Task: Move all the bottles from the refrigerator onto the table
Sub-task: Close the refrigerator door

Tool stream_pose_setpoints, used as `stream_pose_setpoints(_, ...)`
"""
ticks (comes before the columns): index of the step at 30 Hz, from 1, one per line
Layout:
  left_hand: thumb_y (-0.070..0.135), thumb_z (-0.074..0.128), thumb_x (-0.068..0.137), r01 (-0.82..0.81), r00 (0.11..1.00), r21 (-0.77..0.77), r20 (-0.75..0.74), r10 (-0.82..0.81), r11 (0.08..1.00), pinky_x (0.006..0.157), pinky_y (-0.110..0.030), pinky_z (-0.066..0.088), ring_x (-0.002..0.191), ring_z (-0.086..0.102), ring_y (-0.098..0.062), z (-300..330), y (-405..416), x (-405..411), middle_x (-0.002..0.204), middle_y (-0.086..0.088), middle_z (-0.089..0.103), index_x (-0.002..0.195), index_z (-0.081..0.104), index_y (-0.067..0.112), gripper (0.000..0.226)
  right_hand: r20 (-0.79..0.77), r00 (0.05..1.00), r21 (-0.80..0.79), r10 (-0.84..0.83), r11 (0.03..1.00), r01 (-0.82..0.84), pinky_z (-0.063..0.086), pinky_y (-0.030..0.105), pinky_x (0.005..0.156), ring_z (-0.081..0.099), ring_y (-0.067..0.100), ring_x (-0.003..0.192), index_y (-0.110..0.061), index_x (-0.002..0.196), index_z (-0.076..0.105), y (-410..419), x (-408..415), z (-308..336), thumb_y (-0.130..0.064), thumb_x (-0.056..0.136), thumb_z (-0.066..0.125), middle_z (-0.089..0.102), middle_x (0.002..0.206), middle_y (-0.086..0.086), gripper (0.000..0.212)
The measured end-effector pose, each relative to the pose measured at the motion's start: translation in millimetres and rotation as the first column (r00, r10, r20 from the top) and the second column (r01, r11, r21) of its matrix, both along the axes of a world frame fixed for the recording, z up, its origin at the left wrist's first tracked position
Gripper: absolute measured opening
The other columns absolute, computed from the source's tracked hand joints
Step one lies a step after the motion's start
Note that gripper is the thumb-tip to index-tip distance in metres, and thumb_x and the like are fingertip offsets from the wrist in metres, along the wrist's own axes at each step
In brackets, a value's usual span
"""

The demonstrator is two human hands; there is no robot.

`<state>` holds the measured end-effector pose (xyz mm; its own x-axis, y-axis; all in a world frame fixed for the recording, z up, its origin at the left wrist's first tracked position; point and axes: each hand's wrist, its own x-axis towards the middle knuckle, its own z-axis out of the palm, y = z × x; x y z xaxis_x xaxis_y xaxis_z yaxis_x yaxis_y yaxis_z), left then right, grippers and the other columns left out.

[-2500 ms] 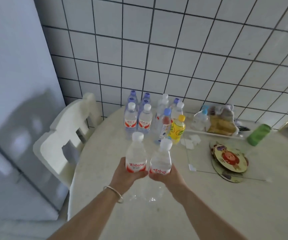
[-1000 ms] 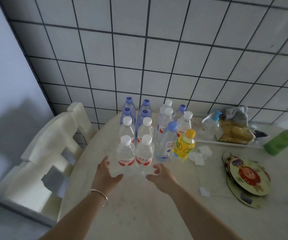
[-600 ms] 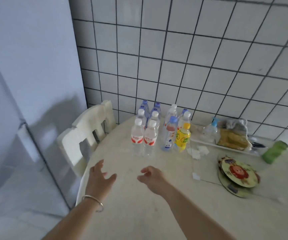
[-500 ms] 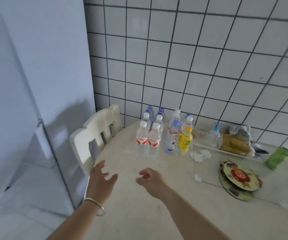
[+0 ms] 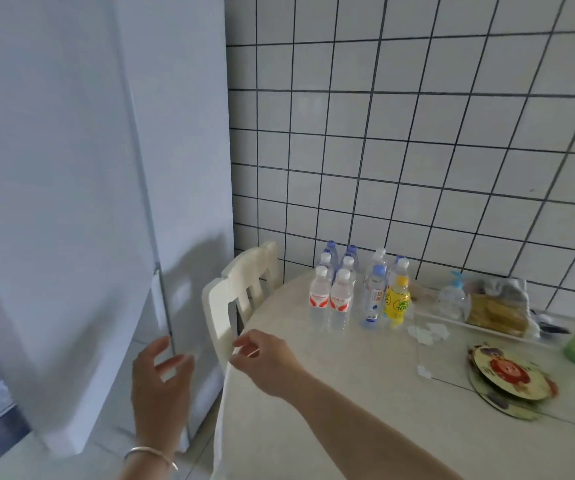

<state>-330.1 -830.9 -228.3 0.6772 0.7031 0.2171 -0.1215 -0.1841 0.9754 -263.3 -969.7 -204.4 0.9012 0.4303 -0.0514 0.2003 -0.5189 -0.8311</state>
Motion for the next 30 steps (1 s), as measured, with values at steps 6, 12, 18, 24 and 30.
stream_pose_setpoints(6, 0.003, 0.061, 0.086, -0.034, 0.995, -0.024, 0.088, 0.036, 0.999, 0.072, -0.018, 0.047, 0.100, 0.057, -0.018, 9, 44, -23, 0.128, -0.005, 0.055, 0.123, 0.049, 0.012, 0.040, -0.014, 0.996, 0.028, 0.086, 0.996, -0.085, 0.047, 0.025, 0.080, 0.056, 0.011, 0.093, -0.021, 0.119, 0.057, 52, -15, 11, -0.031, 0.087, 0.060, 0.058, 0.100, -0.009, 0.034)
stream_pose_setpoints(12, -0.003, 0.059, 0.085, 0.001, 0.986, -0.041, 0.169, 0.005, 0.999, 0.077, -0.026, 0.045, 0.100, 0.057, -0.023, 8, 80, -25, 0.119, 0.001, 0.052, 0.132, 0.039, 0.012, 0.053, 0.025, 0.992, 0.050, 0.122, 0.991, -0.123, 0.046, 0.024, 0.086, 0.058, 0.012, 0.100, -0.023, 0.123, 0.052, 107, -28, 26, -0.032, 0.088, 0.060, 0.063, 0.114, -0.002, 0.037)
stream_pose_setpoints(18, -0.011, 0.062, 0.079, 0.083, 0.978, -0.052, 0.196, -0.072, 0.995, 0.076, -0.032, 0.048, 0.101, 0.057, -0.030, -2, 112, -20, 0.120, -0.008, 0.057, 0.134, 0.039, 0.018, 0.066, 0.059, 0.993, 0.052, 0.102, 0.993, -0.106, 0.048, 0.026, 0.090, 0.058, 0.011, 0.102, -0.028, 0.122, 0.050, 155, -33, 28, -0.035, 0.086, 0.062, 0.060, 0.115, -0.005, 0.039)
stream_pose_setpoints(24, -0.021, 0.060, 0.075, 0.045, 0.975, -0.001, 0.219, -0.044, 0.999, 0.062, -0.004, 0.048, 0.076, 0.062, 0.008, -13, 167, -28, 0.096, 0.021, 0.067, 0.100, 0.047, 0.059, 0.085, 0.053, 0.994, 0.054, 0.092, 0.994, -0.095, 0.047, 0.025, 0.089, 0.054, 0.007, 0.098, -0.028, 0.125, 0.048, 203, -35, 28, -0.035, 0.087, 0.060, 0.059, 0.118, -0.006, 0.040)
stream_pose_setpoints(30, -0.009, 0.060, 0.080, 0.085, 0.982, 0.114, 0.159, -0.103, 0.990, 0.066, -0.001, 0.046, 0.088, 0.058, 0.013, -16, 250, -40, 0.117, 0.002, 0.056, 0.106, 0.046, 0.046, 0.063, 0.055, 0.997, 0.088, 0.059, 0.994, -0.064, 0.051, 0.032, 0.093, 0.058, 0.009, 0.101, -0.031, 0.122, 0.050, 273, -43, 23, -0.033, 0.086, 0.060, 0.059, 0.112, -0.008, 0.037)
